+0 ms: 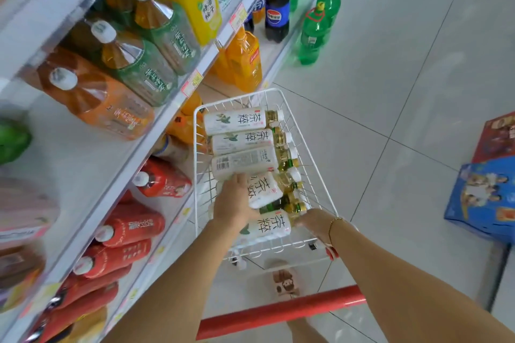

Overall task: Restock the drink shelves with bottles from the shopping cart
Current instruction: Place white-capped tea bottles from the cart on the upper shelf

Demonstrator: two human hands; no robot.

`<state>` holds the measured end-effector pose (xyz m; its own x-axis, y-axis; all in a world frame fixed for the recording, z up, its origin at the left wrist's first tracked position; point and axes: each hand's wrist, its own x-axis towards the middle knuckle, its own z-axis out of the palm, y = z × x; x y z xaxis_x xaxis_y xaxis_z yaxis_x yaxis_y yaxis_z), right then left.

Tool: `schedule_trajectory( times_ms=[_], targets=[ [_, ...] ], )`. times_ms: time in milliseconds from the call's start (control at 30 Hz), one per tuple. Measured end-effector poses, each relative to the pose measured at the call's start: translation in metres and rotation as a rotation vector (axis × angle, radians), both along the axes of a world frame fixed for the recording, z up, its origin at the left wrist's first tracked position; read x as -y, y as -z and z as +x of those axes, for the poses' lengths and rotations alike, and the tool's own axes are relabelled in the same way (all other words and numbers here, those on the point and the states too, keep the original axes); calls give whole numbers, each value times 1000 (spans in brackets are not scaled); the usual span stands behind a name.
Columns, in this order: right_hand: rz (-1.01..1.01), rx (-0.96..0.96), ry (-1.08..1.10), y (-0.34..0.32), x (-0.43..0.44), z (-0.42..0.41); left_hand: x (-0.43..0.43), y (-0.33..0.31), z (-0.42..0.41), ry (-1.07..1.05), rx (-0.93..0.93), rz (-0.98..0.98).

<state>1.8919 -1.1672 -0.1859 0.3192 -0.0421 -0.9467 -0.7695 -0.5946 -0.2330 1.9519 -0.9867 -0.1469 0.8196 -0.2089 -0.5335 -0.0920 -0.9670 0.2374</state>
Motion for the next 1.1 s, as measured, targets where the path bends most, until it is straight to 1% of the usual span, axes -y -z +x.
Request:
schedule_trajectory(
  times_ms=[33, 100, 200, 233, 300, 400, 500, 600, 733, 833, 1000, 1100],
  targets=[
    [10, -3, 20, -3, 0, 1, -7, -7, -1, -67, 40, -59],
    [50, 81, 105, -8, -5, 1, -20, -23, -4, -211, 119, -177],
    [104, 246, 320, -14, -16, 2, -33, -47, -13, -459, 181, -323],
    [126, 287, 400, -21, -23, 5, -36, -55, -18, -526, 201, -378],
    [141, 358, 484, -37, -40, 15, -45, -70, -29, -622, 255, -463],
    [102, 433, 509, -58, -67, 27, -63, -90, -43, -730, 279, -520],
    [60, 546, 495, -75, -87, 24, -86, -110, -58, -781, 261, -578],
    [81, 706, 326, -101, -108, 13, -109, -141, -75, -808, 312, -574],
    [96, 848, -11, -150, -131, -5, -138, -204, -104, -921, 379, -618],
    [139, 996, -122, -204, -140, -18, -165, -252, -132, -961, 440, -692],
    [291, 1240, -253, -332, -173, -30, -214, -333, -178, -1018, 570, -802],
    [466, 1383, -331, -427, -208, -38, -242, -387, -201, -991, 762, -796]
  ],
)
